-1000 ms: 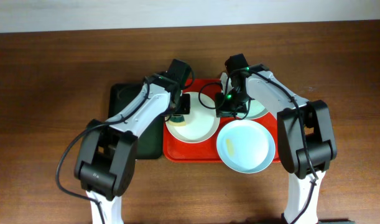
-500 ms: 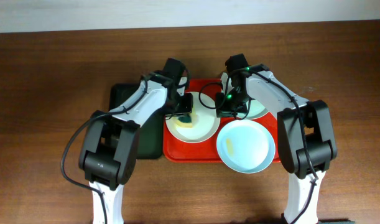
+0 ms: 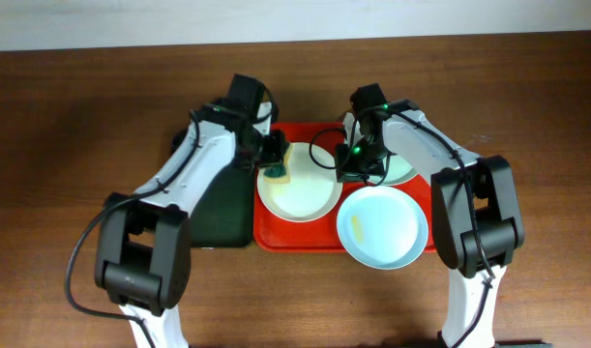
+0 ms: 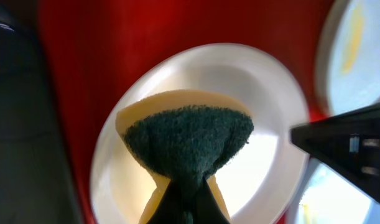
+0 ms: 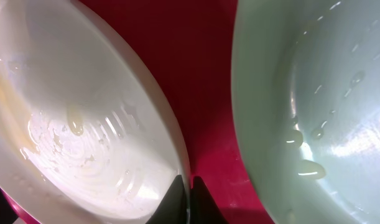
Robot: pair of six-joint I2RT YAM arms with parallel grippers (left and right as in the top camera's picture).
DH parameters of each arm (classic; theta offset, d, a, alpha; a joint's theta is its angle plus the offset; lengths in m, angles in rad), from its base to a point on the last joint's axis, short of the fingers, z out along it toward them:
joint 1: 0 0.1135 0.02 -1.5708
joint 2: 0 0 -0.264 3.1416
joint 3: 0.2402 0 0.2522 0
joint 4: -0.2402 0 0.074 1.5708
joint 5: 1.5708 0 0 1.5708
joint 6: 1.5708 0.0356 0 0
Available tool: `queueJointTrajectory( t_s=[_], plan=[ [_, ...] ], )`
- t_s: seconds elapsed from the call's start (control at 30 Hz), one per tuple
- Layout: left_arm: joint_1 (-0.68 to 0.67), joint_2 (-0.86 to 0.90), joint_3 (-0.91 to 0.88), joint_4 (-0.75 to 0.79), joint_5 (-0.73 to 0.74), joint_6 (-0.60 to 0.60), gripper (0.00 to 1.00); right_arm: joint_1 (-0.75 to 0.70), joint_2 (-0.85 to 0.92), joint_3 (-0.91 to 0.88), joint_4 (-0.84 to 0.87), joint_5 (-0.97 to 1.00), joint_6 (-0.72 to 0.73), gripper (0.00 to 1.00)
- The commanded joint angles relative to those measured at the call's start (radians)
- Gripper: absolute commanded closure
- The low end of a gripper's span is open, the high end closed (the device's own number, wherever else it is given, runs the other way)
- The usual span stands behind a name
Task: Clean dirty plates on tray and stack at the side
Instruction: 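Hold plate with right gripper and scrub it with the left-held sponge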
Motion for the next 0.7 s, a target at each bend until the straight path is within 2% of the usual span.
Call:
queueJointTrajectory(
  t_s=[0.0,0.1,0.23,0.3,0.37,0.43,0.57,0.67],
  plan=[
    [-0.032,0.057,-0.072,0.048,-0.071,-0.016,1.00,0.005,-0.008,-0.004,0.000,-0.006,0.009,0.96],
    [-0.050,0.101,-0.078,0.060,-0.150,-0.049,1.00,0.006,-0.008,-0.004,0.000,-0.006,0.009,0.96],
    [-0.062,0.152,-0.078,0.082,-0.158,-0.085,1.00,0.006,-0.008,-0.004,-0.001,-0.006,0.009,0.96],
    [-0.078,0.180,-0.078,0.082,-0.041,-0.095,1.00,0.006,-0.008,-0.004,-0.003,-0.006,0.009,0.96],
    [-0.092,0.189,-0.077,0.086,0.161,-0.050,1.00,0.006,-0.008,-0.004,-0.003,-0.006,0.009,0.96],
    [-0.087,0.169,-0.053,0.075,0.227,-0.041,1.00,0.006,-0.008,-0.004,-0.002,-0.006,0.009,0.96],
    [-0.050,0.057,-0.011,0.066,0.160,-0.041,1.00,0.005,-0.008,-0.004,-0.002,-0.006,0.009,0.96],
    [-0.043,-0.025,-0.011,0.051,0.006,-0.042,1.00,0.006,-0.008,-0.004,-0.002,-0.006,0.009,0.96]
  ],
)
